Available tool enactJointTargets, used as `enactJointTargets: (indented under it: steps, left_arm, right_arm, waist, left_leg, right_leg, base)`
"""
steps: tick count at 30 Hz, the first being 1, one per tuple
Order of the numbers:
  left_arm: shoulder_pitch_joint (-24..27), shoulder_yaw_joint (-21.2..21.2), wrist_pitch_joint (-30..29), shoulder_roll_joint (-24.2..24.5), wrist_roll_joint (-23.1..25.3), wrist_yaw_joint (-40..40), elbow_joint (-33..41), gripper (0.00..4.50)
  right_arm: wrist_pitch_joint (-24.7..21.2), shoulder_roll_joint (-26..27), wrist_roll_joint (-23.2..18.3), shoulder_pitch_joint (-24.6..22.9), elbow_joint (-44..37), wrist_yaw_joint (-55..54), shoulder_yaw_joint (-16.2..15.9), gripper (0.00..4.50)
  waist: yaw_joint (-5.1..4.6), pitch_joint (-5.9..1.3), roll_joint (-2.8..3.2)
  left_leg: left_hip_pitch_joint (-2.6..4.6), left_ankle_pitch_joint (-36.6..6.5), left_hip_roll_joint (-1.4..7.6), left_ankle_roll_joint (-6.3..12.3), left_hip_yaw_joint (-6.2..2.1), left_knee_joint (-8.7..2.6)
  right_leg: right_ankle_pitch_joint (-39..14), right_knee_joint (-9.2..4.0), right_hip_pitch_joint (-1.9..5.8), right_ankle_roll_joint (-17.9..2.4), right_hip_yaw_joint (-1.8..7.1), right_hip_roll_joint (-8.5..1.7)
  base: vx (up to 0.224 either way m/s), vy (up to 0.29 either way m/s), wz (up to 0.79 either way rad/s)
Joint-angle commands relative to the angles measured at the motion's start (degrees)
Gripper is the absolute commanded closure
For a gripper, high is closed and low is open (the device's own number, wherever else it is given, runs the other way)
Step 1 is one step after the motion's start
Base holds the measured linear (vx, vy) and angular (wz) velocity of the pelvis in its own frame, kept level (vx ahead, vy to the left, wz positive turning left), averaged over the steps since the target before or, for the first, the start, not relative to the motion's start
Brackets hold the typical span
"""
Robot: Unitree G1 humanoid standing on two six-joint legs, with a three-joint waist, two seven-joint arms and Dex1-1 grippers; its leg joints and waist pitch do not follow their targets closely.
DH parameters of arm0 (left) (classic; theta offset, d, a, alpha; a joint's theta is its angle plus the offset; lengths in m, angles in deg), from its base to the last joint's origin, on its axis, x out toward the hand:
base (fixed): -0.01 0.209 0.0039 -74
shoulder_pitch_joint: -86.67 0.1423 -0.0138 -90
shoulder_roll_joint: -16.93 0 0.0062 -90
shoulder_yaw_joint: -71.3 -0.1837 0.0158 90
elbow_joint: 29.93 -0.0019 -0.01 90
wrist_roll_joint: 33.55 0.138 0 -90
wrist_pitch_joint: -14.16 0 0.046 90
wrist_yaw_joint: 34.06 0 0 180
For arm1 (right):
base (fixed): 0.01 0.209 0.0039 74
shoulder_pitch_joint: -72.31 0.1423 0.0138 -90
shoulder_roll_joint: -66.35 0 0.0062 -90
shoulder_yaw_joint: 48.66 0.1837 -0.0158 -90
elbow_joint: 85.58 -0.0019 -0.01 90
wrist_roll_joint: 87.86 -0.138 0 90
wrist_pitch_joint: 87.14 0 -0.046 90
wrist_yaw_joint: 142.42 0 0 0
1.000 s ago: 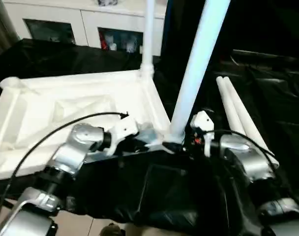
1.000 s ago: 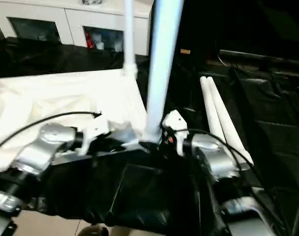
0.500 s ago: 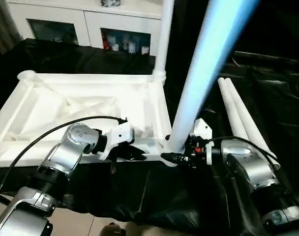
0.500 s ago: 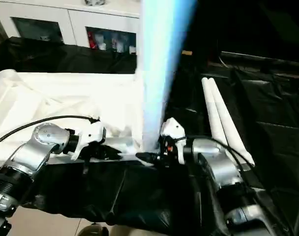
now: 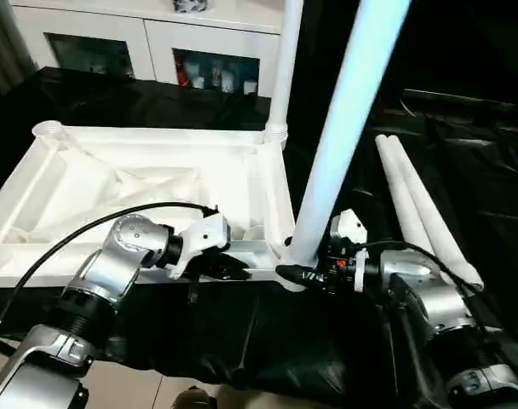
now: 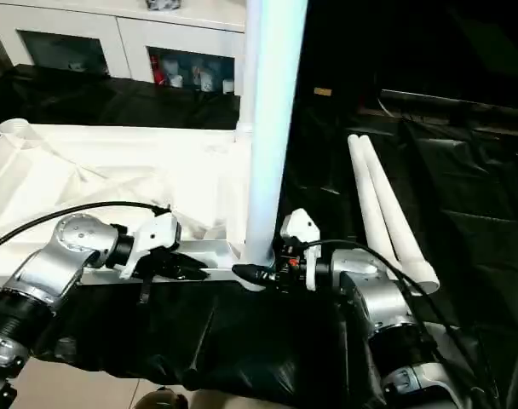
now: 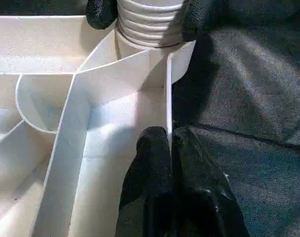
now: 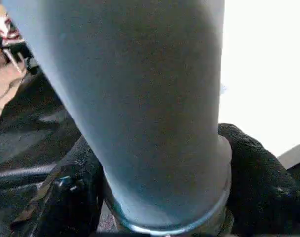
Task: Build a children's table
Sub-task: Rotate leg to tighten
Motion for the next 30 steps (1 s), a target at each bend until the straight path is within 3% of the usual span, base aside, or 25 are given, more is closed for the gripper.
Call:
enactJointTargets:
  steps: [1, 2, 4, 6, 8, 9, 14, 15, 16, 17, 19, 21, 26, 30]
  left_arm:
    - [-0.8, 1.4, 0.8, -0.2, -1.7, -0.2, 2.6, 4.50]
    - [-0.6, 1.5, 0.6, 0.1, -1.8, -0.2, 2.9, 4.50]
    - [-0.5, 1.6, 0.4, 0.3, -1.8, -0.1, 3.1, 4.50]
    - [-0.4, 1.6, 0.5, 0.4, -1.8, -0.1, 3.1, 4.50]
    - [-0.3, 1.7, 0.4, 0.4, -1.8, -0.3, 3.2, 4.50]
    - [-0.3, 1.7, 0.4, 0.4, -1.8, -0.5, 3.1, 4.50]
    - [-0.6, 2.6, -0.5, -1.8, -1.3, -5.3, 1.6, 4.50]
    - [-0.9, 3.0, -1.3, -3.4, -0.6, -8.7, 0.9, 4.50]
    - [-1.1, 3.1, -1.6, -4.0, -0.3, -10.3, 0.5, 4.50]
    - [-1.2, 3.1, -1.6, -4.1, -0.2, -10.4, 0.5, 4.50]
    - [-1.6, 3.6, -2.9, -6.6, 0.4, -14.9, -0.2, 4.50]
    - [-2.1, 3.8, -4.9, -10.2, 1.2, -20.4, -0.4, 4.50]
    - [-2.2, 2.6, -9.1, -18.3, 3.8, -31.4, 1.1, 4.50]
    - [-0.9, 0.7, -9.4, -20.6, 5.1, -32.9, 3.3, 4.50]
  right_arm:
    - [-0.2, 0.5, 1.7, -1.0, 3.2, -1.3, -1.2, 1.62]
    - [0.0, 1.0, 1.7, -1.1, 4.1, -2.2, -0.9, 1.62]
    - [0.4, 1.5, 1.8, -1.1, 5.0, -3.2, -0.5, 1.62]
    - [0.7, 1.9, 1.9, -1.1, 5.4, -3.5, -0.3, 1.62]
    - [1.1, 2.2, 1.9, -1.1, 5.8, -3.8, -0.2, 1.62]
    - [1.5, 2.4, 1.9, -1.1, 6.1, -3.9, -0.2, 1.62]
    - [3.3, 4.9, 2.7, -0.1, 9.2, -11.5, 2.2, 1.63]
    - [4.4, 6.3, 3.5, 1.2, 12.0, -17.5, 3.7, 1.63]
    - [4.9, 6.9, 3.9, 1.8, 13.3, -20.1, 4.3, 1.63]
    - [5.0, 6.9, 3.9, 1.9, 13.4, -20.3, 4.3, 1.63]
    - [6.1, 8.6, 4.5, 3.7, 16.7, -27.2, 5.8, 1.64]
    - [6.6, 11.4, 4.3, 6.5, 20.8, -36.2, 8.0, 1.65]
    - [7.1, 18.1, 2.2, 13.0, 29.3, -53.0, 12.8, 1.66]
    - [7.9, 20.6, 0.7, 14.9, 32.1, -55.5, 14.5, 1.66]
  waist:
    - [0.17, -4.48, 1.21]
    - [0.25, -4.44, 1.50]
    - [0.06, -4.29, 1.27]
    - [-0.01, -4.27, 1.87]
    - [-0.15, -4.27, 1.72]
    - [-0.16, -4.31, 2.11]
    - [-0.51, -4.27, 1.70]
    - [-0.72, -4.16, 1.79]
    - [-0.87, -4.20, 1.45]
    - [-1.04, -4.10, 1.71]
    - [-1.12, -3.98, 1.26]
    - [-1.04, -3.99, 1.34]
    - [-1.08, -4.34, 1.43]
    - [-0.89, -4.55, 1.52]
  left_leg:
    - [0.93, -10.6, 2.83, 1.27, -0.95, -3.70]
    - [0.92, -11.1, 2.82, 1.05, -1.04, -3.73]
    - [0.97, -12.8, 2.78, 0.55, -1.09, -3.97]
    - [1.14, -14.5, 2.81, -0.19, -1.24, -4.11]
    - [1.19, -15.3, 2.84, -0.47, -1.26, -4.20]
    - [1.25, -15.3, 2.88, -0.61, -1.32, -4.20]
    - [1.30, -15.5, 2.87, -0.79, -1.20, -4.23]
    - [1.26, -16.2, 2.73, -1.24, -1.30, -4.30]
    - [1.25, -16.0, 2.80, -1.51, -1.37, -4.37]
    - [1.25, -16.3, 2.68, -2.01, -1.48, -4.46]
    - [1.66, -17.0, 2.82, -2.12, -1.21, -4.44]
    - [1.66, -17.0, 2.67, -1.96, -1.30, -4.43]
    - [1.34, -13.7, 2.61, -1.46, -1.13, -4.26]
    - [1.10, -12.6, 2.48, -0.44, -1.08, -4.18]
  right_leg:
    - [-2.2, -3.86, 2.70, -13.9, 2.96, -5.55]
    - [-2.4, -3.81, 2.69, -13.9, 2.96, -5.58]
    - [-4.3, -4.02, 2.79, -13.8, 2.94, -5.58]
    - [-6.4, -4.21, 2.78, -13.6, 2.98, -5.67]
    - [-7.0, -4.33, 2.81, -13.6, 2.99, -5.64]
    - [-6.6, -4.23, 2.72, -13.8, 3.00, -5.64]
    - [-6.7, -4.31, 2.61, -14.1, 3.12, -5.75]
    - [-8.2, -4.42, 2.60, -14.0, 3.06, -5.79]
    - [-9.0, -4.45, 2.75, -13.9, 3.03, -5.88]
    - [-10.9, -4.57, 2.64, -13.3, 2.98, -5.80]
    - [-12.6, -5.01, 2.33, -12.7, 3.26, -5.90]
    - [-14.3, -5.12, 2.30, -12.0, 3.29, -5.95]
    - [-10.3, -4.72, 2.26, -11.6, 3.38, -5.75]
    - [-7.9, -4.65, 2.32, -10.5, 3.22, -5.62]
  base:
    - [0.000, 0.000, 0.00]
    - [0.000, 0.000, 0.00]
    - [0.000, 0.000, 0.00]
    - [0.000, 0.000, 0.00]
    - [0.000, 0.000, 0.00]
    - [0.000, 0.000, 0.00]
    - [0.000, 0.000, 0.00]
    - [0.000, 0.000, 0.00]
    - [0.000, 0.000, 0.00]
    - [0.000, 0.000, 0.00]
    - [0.000, 0.000, 0.00]
    - [0.000, 0.000, 0.00]
    - [0.000, 0.000, 0.00]
    - [0.000, 0.000, 0.00]
